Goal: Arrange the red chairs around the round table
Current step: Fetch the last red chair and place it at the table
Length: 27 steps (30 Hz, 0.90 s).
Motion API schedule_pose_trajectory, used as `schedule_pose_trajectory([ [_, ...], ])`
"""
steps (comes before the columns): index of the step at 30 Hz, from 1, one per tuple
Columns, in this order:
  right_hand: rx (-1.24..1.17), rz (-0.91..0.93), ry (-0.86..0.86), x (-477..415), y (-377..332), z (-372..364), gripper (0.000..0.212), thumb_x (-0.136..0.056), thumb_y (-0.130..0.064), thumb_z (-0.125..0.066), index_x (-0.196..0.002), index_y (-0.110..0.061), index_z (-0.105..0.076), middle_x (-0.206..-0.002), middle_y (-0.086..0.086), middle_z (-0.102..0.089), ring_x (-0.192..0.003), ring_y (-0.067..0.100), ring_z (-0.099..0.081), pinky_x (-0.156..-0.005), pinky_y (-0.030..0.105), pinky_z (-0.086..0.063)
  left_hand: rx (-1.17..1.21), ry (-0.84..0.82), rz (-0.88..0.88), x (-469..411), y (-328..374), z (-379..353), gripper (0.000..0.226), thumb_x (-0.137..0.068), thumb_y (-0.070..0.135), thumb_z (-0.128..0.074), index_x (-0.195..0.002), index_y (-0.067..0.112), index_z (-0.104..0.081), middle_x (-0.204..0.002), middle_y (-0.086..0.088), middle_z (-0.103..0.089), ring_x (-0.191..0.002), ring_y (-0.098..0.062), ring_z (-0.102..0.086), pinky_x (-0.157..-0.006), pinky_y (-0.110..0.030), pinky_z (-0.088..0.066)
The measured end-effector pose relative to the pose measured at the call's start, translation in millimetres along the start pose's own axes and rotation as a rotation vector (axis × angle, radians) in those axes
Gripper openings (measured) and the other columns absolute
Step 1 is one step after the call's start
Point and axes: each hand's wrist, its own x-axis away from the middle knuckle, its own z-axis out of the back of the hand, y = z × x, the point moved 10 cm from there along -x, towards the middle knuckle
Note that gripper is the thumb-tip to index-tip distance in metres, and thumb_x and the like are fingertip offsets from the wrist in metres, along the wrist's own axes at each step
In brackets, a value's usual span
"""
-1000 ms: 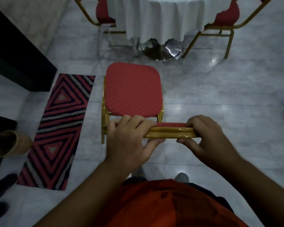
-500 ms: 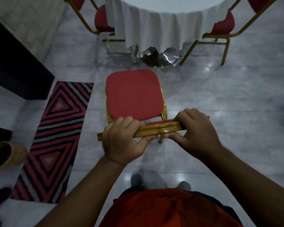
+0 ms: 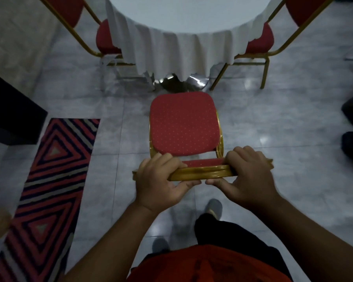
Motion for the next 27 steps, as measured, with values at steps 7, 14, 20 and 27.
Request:
schedule_pose_trajectory([
  [7, 0.004, -0.044, -0.028, -60.2, 63.9, -3.2, 0.063, -0.076, -0.085, -0.049, -0.077, -0.022, -0.047, -0.078, -0.010, -0.046, -0.074, 0.014, -0.043, -0.068, 0.040, -0.038, 0.004, -0.013, 0.037, -74.2, -3.2, -35.0, 0.044, -0.080, 0.069, -0.069, -0.088, 0.025, -0.072, -0.083, 0.017, -0.059, -0.080, -0.009, -0.055, -0.072, -0.037, -0.041],
  [14, 0.037, -0.084, -0.060, -137.7, 93.6, -23.2, 0.060, -0.076, -0.085, -0.047, -0.079, -0.026, -0.040, -0.082, -0.009, -0.045, -0.081, 0.016, -0.041, -0.072, 0.040, -0.037, -0.041, -0.053, 0.150, -144.0, -31.1, -49.0, 0.039, -0.085, 0.063, -0.061, -0.103, 0.028, -0.067, -0.097, 0.017, -0.058, -0.090, -0.007, -0.051, -0.085, -0.032, -0.038],
  [20, -0.054, -0.071, -0.086, -188.4, 104.7, -33.6, 0.047, -0.087, -0.070, -0.047, -0.081, -0.023, -0.045, -0.083, -0.006, -0.046, -0.084, 0.017, -0.040, -0.076, 0.040, -0.037, -0.124, -0.138, 0.217, -193.7, -52.3, -59.5, 0.045, -0.087, 0.062, -0.039, -0.104, 0.027, -0.060, -0.100, 0.010, -0.053, -0.095, -0.012, -0.042, -0.088, -0.034, -0.031],
  [27, -0.017, -0.134, -0.046, -211.8, 116.2, -43.1, 0.034, -0.097, -0.051, -0.038, -0.084, -0.020, -0.045, -0.083, -0.003, -0.048, -0.082, 0.017, -0.040, -0.074, 0.039, -0.036, -0.231, -0.064, 0.275, -215.2, -71.7, -65.5, 0.041, -0.098, 0.057, -0.034, -0.094, 0.023, -0.057, -0.091, 0.004, -0.052, -0.088, -0.017, -0.044, -0.086, -0.037, -0.036],
])
